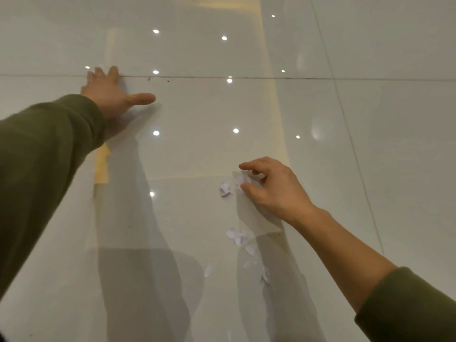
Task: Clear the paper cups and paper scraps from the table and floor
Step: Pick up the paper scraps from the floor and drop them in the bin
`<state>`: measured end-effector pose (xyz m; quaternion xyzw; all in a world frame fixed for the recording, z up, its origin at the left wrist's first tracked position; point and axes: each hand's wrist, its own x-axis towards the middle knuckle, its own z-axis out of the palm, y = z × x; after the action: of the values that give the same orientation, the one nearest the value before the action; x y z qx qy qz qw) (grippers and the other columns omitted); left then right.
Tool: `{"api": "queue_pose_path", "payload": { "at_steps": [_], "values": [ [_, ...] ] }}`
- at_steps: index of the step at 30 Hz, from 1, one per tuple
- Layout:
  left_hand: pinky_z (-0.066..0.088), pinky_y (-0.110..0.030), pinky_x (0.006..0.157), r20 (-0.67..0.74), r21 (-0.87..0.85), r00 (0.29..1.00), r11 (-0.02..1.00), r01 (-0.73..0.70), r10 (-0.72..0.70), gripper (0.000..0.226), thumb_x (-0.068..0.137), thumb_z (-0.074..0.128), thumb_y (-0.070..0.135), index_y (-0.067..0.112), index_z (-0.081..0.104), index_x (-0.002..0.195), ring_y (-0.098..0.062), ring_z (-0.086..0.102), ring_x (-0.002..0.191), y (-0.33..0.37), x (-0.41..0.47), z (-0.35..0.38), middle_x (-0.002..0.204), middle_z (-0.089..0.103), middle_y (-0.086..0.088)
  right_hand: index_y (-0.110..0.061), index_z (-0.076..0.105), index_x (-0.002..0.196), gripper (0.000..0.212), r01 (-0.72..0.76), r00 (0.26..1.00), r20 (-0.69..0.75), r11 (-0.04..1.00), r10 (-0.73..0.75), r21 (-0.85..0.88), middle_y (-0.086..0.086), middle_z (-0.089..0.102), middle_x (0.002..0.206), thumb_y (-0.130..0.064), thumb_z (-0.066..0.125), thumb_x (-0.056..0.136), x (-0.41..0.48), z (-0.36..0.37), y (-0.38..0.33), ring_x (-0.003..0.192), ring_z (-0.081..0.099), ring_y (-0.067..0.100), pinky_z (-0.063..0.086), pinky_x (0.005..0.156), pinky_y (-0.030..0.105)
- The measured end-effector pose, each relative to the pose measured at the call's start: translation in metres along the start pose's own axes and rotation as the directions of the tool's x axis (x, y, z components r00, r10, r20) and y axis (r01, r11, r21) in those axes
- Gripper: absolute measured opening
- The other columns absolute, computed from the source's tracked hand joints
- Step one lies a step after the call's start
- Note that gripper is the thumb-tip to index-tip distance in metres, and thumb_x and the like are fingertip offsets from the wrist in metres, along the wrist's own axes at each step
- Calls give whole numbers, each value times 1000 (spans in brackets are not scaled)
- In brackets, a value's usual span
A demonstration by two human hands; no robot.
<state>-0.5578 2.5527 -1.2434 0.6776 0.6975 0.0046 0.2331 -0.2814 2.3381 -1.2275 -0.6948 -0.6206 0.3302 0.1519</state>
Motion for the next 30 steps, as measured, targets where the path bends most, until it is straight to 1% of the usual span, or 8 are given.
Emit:
{"api": "queue_pose_path", "payload": {
  "at_steps": [3, 9, 14, 16, 20, 24, 27, 30],
  "values": [
    [12, -49, 115, -24, 103, 983, 979, -178, 181, 82, 86, 49, 58, 4, 25, 143, -36, 12, 141, 9, -12, 15, 154, 13, -19, -25, 55, 128, 44, -3, 997, 80, 1000, 5, -24, -7, 53, 122, -26, 61, 85, -7, 3, 3, 103, 48, 5, 35, 89, 16],
    [-5, -29, 114, 51, 44, 885, 885, -464, 462, 65, 96, 38, 42, 8, 17, 148, -23, -2, 145, 31, -80, 57, 157, 3, -14, -22, 52, 131, 48, 6, 999, 42, 1000, -6, -5, -7, 50, 112, -25, 63, 84, -5, 17, -1, 93, 45, 3, 34, 84, 13],
    [-19, -18, 109, 193, -1, 717, 731, -683, 670, 78, 89, 26, 62, 17, 5, 149, -10, -13, 143, 44, -159, 91, 158, -5, -4, -19, 54, 128, 49, 22, 998, 60, 1000, -21, -14, -8, 44, 106, -24, 65, 81, -8, 24, -8, 96, 46, 7, 37, 87, 19],
    [-22, -15, 108, 235, -24, 655, 678, -735, 718, 85, 88, 32, 64, 14, 1, 149, -6, -17, 139, 50, -187, 101, 157, -6, -5, -19, 54, 127, 46, 40, 995, 98, 998, -36, -43, -4, 47, 110, -23, 64, 82, -17, 24, -11, 98, 48, 10, 37, 87, 20],
    [-21, -21, 111, 251, -8, 611, 633, -774, 751, 85, 89, 36, 60, 10, 0, 148, -11, -20, 139, 50, -235, 118, 157, -6, -10, -15, 56, 126, 41, 70, 987, 151, 995, -58, -72, 1, 52, 112, -12, 56, 84, -57, 26, -6, 102, 53, 15, 32, 86, 11],
    [-2, -40, 118, 285, -51, 512, 546, -836, 811, 86, 87, 42, 60, 10, 8, 148, -23, -7, 144, 27, -269, 117, 156, 3, -13, -17, 65, 114, 35, 93, 979, 184, 995, -83, -45, -4, 61, 107, -10, 61, 80, -98, 15, 13, 96, 60, 8, 35, 81, 0],
    [-18, -39, 114, 338, 70, 571, 585, -808, 748, 122, 68, 36, 86, 10, -19, 145, -27, -24, 140, 8, -293, 114, 151, -26, -15, -29, 50, 127, 64, -16, 982, 186, 999, 25, -52, -15, 49, 107, -32, 78, 70, -125, 4, 30, 92, 52, -5, 42, 80, 7],
    [-21, -36, 111, 378, 165, 633, 624, -764, 675, 130, 61, 33, 92, 7, -23, 142, -31, -26, 138, 5, -308, 119, 149, -31, -14, -34, 26, 142, 100, -56, 940, 318, 973, 127, -223, -15, 36, 115, -49, 80, 59, -141, 8, 35, 102, 46, 3, 37, 84, 15]
  ]
}}
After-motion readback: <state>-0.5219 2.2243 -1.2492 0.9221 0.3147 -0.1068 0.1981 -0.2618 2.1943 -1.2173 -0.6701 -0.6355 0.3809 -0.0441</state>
